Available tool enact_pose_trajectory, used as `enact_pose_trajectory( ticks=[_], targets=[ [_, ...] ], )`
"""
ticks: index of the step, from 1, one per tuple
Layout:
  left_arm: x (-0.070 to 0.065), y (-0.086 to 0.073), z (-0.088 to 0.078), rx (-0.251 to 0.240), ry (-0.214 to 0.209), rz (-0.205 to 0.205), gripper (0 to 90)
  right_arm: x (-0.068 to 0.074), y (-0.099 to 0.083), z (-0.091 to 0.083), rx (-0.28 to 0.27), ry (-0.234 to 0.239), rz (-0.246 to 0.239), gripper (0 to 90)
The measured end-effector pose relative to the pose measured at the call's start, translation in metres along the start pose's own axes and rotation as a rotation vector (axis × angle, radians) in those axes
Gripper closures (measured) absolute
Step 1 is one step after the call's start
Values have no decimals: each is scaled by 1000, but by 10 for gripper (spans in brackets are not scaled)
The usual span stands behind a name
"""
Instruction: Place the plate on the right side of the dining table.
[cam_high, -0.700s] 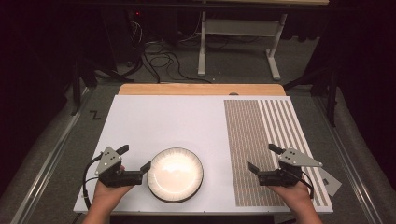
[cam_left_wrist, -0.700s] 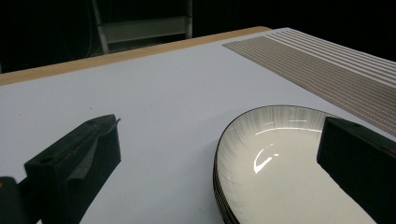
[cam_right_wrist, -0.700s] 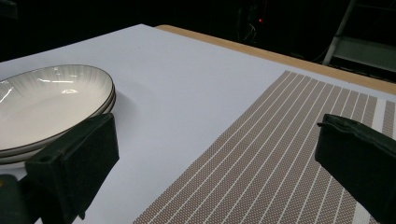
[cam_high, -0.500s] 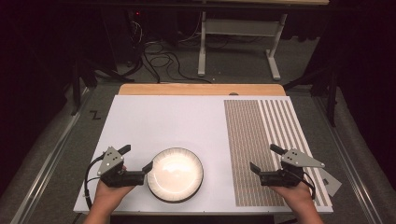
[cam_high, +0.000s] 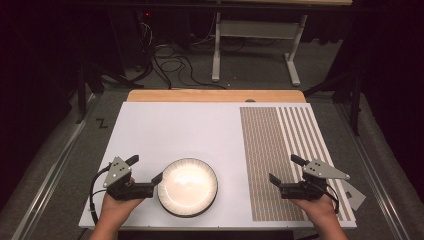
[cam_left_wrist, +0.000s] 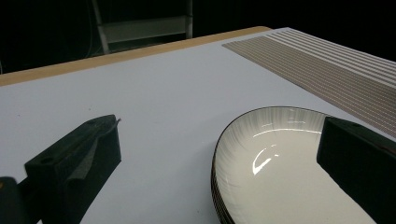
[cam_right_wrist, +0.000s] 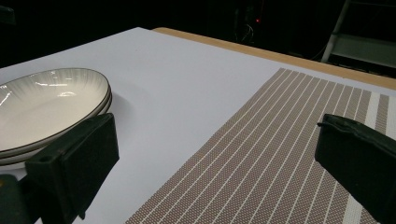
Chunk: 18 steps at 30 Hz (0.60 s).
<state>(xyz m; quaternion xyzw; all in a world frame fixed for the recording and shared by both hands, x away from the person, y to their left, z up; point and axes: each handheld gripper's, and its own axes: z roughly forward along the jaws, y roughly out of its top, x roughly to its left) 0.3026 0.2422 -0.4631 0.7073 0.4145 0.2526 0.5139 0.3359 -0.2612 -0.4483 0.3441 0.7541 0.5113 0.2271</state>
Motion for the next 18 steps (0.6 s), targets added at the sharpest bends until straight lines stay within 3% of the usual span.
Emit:
enact_pose_trajectory(
  ticks=[15,18],
  targets=[
    [6,-1,1,17,-16,-25,34,-1,-1,1,5,-2,-4,2],
    [6,0,0,7,5,-22,58,0,0,2,-2,5,-1,17]
  ],
)
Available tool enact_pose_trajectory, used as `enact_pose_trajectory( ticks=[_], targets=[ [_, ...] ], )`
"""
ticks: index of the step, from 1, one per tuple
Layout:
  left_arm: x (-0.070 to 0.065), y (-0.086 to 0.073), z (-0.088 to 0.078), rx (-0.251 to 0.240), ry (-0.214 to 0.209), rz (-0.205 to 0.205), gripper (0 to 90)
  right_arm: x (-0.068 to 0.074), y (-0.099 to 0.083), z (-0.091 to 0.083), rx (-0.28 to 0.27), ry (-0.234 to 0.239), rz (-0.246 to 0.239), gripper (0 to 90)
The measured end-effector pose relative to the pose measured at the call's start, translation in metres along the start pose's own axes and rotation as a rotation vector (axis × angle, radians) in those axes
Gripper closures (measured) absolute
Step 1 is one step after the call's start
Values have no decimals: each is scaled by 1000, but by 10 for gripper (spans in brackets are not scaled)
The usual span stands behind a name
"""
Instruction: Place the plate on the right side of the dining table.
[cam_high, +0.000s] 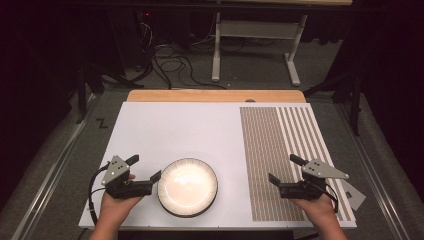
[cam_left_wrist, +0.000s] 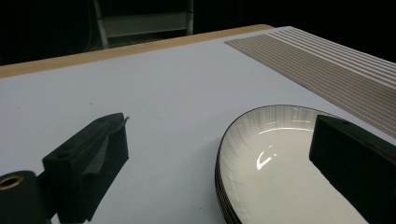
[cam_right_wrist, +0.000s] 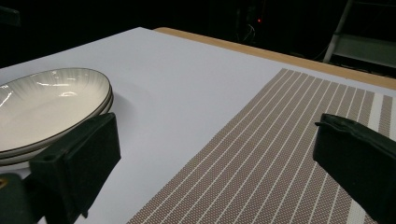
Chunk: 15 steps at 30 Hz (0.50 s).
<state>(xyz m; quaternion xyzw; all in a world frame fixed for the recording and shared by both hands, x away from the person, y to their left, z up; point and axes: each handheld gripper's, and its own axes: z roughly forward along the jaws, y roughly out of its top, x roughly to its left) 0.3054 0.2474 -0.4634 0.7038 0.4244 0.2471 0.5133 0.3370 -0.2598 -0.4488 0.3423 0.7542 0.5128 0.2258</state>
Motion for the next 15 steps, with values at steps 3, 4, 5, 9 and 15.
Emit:
enact_pose_trajectory(
  ticks=[3,4,5,9,15],
  targets=[
    [1,0,-1,-5,-3,10,101,2,1,1,1,10,-6,46],
    [2,-1,-1,2,-5,14,105,3,1,1,1,12,-3,60],
    [2,-1,-1,4,-4,11,106,4,1,2,6,16,-5,79],
    [3,-1,-1,11,5,13,114,7,2,4,10,20,-6,141],
    [2,0,-2,0,-13,19,117,12,4,8,23,37,0,246]
  ],
)
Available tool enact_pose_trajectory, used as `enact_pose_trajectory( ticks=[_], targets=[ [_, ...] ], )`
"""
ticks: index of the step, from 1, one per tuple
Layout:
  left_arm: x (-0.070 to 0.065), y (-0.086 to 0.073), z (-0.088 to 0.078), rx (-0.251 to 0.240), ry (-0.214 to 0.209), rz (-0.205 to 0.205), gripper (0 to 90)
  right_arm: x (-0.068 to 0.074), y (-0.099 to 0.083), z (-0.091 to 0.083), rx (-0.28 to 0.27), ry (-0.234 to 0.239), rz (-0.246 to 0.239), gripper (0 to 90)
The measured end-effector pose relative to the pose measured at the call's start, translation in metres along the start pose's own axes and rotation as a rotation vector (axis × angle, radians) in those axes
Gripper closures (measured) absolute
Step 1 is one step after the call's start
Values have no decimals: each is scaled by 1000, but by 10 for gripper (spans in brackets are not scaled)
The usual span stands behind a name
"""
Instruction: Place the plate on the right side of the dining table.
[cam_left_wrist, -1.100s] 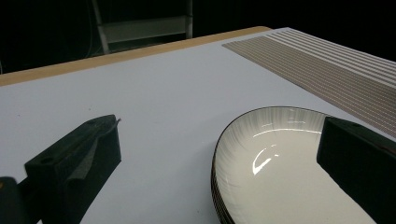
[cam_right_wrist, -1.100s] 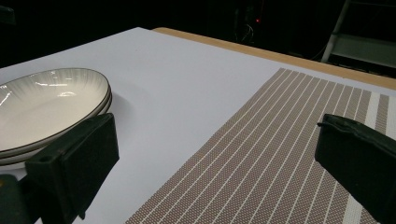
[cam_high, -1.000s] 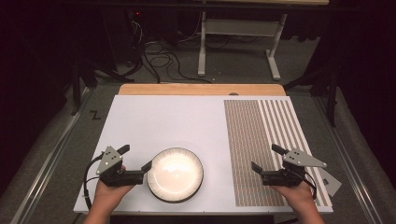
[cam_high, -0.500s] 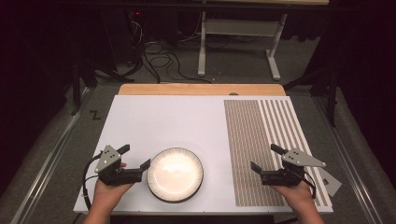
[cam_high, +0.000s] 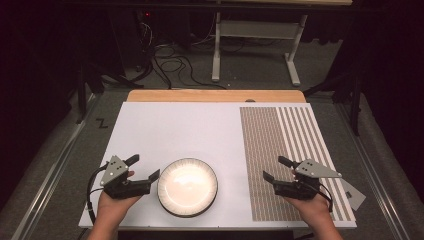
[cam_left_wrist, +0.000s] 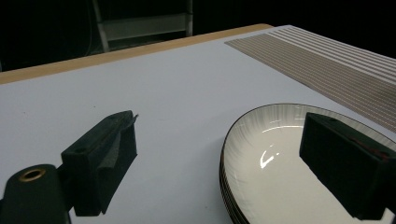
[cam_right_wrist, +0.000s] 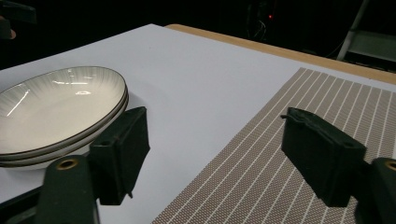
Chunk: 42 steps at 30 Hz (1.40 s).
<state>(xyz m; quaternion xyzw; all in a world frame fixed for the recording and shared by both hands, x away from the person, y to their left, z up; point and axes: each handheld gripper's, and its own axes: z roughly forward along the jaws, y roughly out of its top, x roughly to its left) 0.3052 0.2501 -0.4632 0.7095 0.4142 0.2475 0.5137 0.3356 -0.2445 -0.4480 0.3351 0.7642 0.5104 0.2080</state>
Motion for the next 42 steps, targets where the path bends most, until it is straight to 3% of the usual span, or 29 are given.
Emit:
enact_pose_trajectory(
  ticks=[3,4,10,20,38,42],
  targets=[
    [-1,0,0,-6,-7,2,115,3,1,3,7,9,5,281],
    [-1,0,0,-4,-15,-1,115,6,3,6,12,17,-3,343],
    [-1,-1,2,2,-23,3,84,18,9,15,20,56,-31,510],
    [-1,-1,1,3,-22,-5,24,34,20,34,52,118,-39,692],
    [-1,1,1,6,-29,-11,4,62,30,73,120,204,-90,809],
    [-3,1,0,4,-21,-13,3,66,31,79,130,224,-79,834]
  ],
)
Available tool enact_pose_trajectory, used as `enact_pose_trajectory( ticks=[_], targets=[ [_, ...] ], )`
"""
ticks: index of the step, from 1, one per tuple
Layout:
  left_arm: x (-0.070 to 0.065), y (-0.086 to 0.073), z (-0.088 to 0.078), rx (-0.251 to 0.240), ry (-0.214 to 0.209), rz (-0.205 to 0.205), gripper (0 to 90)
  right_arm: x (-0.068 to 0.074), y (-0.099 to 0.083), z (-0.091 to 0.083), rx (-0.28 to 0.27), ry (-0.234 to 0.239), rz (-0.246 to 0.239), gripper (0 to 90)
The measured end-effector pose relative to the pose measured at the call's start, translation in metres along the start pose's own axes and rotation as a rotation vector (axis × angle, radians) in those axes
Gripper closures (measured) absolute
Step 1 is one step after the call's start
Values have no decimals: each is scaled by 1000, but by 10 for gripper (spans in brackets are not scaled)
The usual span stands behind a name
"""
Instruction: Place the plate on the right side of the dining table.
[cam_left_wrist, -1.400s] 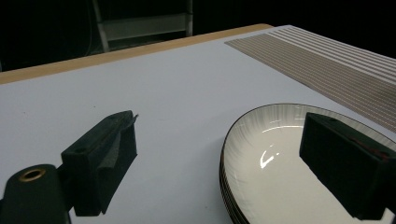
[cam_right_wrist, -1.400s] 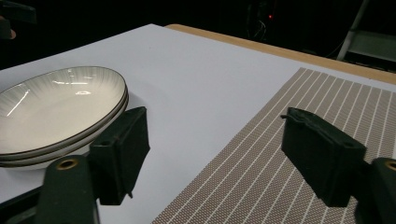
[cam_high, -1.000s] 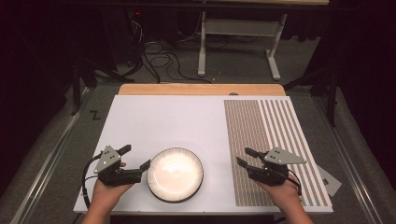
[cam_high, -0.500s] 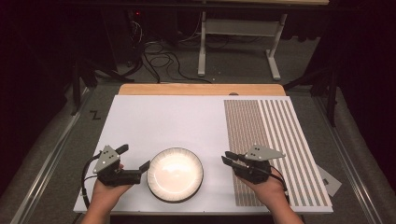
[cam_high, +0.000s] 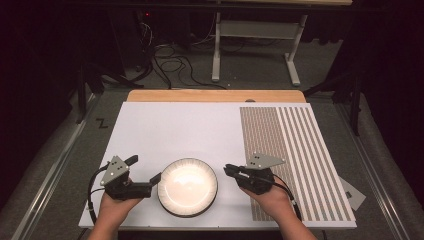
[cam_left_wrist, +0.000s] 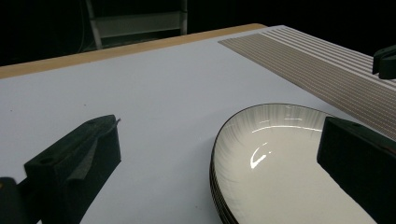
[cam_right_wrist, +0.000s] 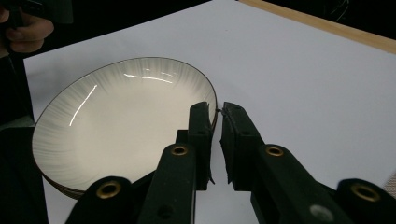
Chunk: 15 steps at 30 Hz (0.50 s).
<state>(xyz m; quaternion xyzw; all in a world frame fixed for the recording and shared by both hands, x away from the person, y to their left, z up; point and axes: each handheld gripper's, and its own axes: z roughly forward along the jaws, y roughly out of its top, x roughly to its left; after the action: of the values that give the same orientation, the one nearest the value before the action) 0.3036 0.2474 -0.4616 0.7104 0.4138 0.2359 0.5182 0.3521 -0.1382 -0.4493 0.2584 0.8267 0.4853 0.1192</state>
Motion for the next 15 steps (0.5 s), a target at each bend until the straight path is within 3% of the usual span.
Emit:
enact_pose_trajectory(
  ticks=[7,12,15],
  targets=[
    [0,-1,0,-5,-5,-1,3,6,1,12,21,29,-6,887],
    [-1,-2,2,5,-4,0,4,16,-2,16,50,53,-58,900],
    [-1,-2,1,6,-7,1,3,19,-4,17,64,58,-64,900]
  ],
)
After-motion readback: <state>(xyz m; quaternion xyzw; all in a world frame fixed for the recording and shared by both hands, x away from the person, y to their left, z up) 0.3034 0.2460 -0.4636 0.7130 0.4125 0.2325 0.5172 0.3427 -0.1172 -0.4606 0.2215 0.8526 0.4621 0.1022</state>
